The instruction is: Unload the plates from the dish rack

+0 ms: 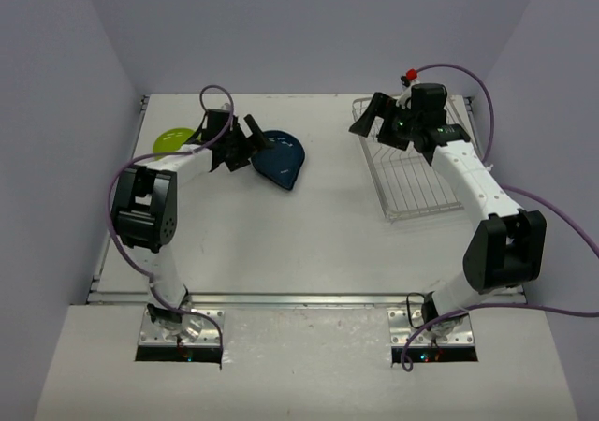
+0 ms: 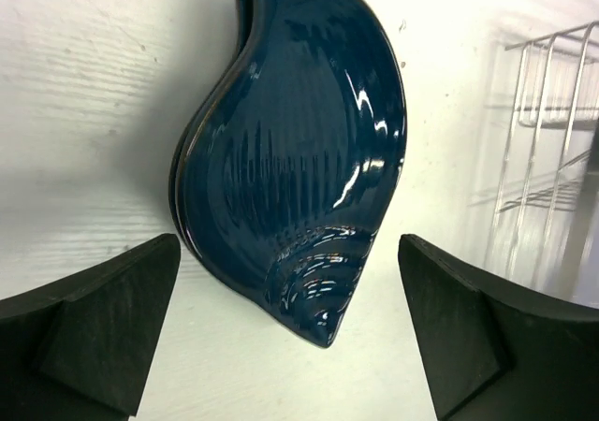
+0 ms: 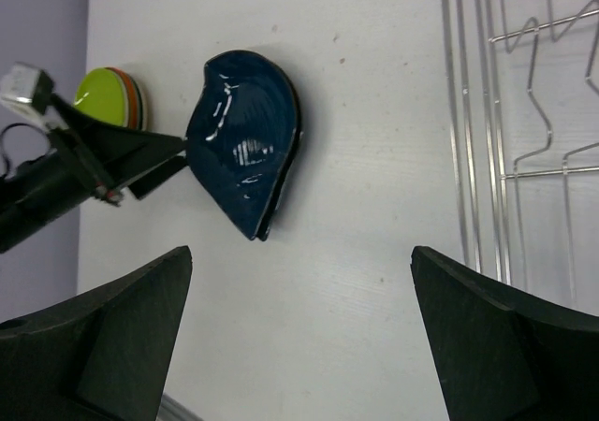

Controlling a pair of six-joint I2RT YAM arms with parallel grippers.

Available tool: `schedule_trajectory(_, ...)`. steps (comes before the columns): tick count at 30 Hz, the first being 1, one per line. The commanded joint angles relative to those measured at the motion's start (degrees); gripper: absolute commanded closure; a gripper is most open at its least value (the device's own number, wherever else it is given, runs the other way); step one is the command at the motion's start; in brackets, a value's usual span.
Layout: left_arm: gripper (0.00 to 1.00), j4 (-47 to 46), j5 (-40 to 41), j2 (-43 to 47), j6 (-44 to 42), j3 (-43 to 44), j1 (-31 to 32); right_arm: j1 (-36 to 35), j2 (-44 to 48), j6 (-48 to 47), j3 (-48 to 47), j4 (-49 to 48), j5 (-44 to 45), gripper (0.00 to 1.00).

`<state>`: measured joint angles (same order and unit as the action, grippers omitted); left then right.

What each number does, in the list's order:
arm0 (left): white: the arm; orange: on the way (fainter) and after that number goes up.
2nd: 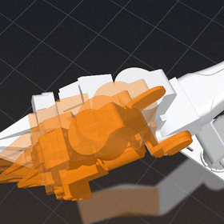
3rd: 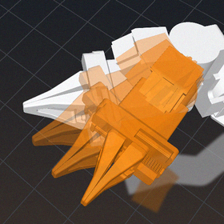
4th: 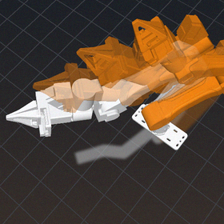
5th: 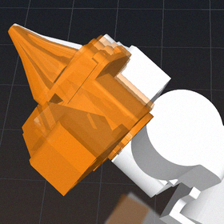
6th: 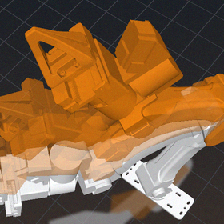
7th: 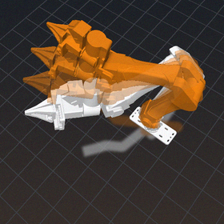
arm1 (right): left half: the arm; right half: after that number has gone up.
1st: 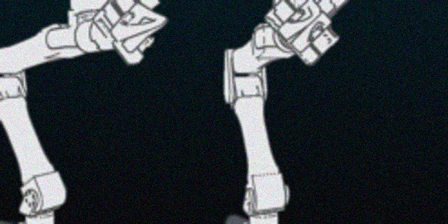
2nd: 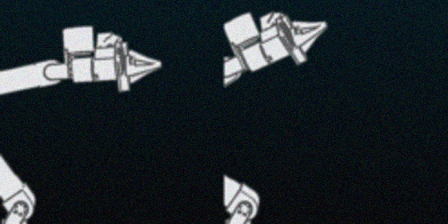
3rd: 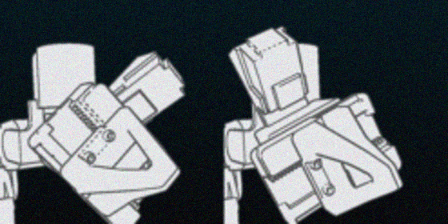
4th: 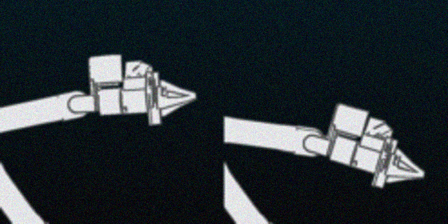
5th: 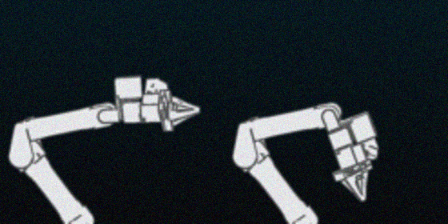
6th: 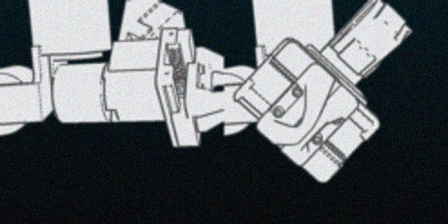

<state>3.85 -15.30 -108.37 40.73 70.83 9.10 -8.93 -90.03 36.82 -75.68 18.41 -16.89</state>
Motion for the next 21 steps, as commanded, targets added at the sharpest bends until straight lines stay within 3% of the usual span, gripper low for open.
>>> schedule_trajectory(1,0.0,9.3,12.3,10.0,-18.2,3.8,3.3,0.3,3.7,-9.9,-1.3,1.5,7.2,0.01)
schedule_trajectory(5,0.0,15.7,14.7,14.3,-25.6,1.6,3.7,0.4,7.2,-15.9,3.1,1.5,14.2,0.01)
schedule_trajectory(9,0.0,20.3,12.2,20.3,-35.1,-1.5,3.6,0.6,11.2,-21.3,7.9,1.2,16.5,0.01)
schedule_trajectory(13,0.0,18.6,8.7,32.6,-40.1,-9.8,2.9,0.8,16.8,-24.6,17.5,0.8,17.1,0.01)
schedule_trajectory(21,0.0,18.2,12.9,46.3,-43.8,-16.6,2.5,1.1,26.7,-28.1,31.0,-0.9,19.8,0.01)
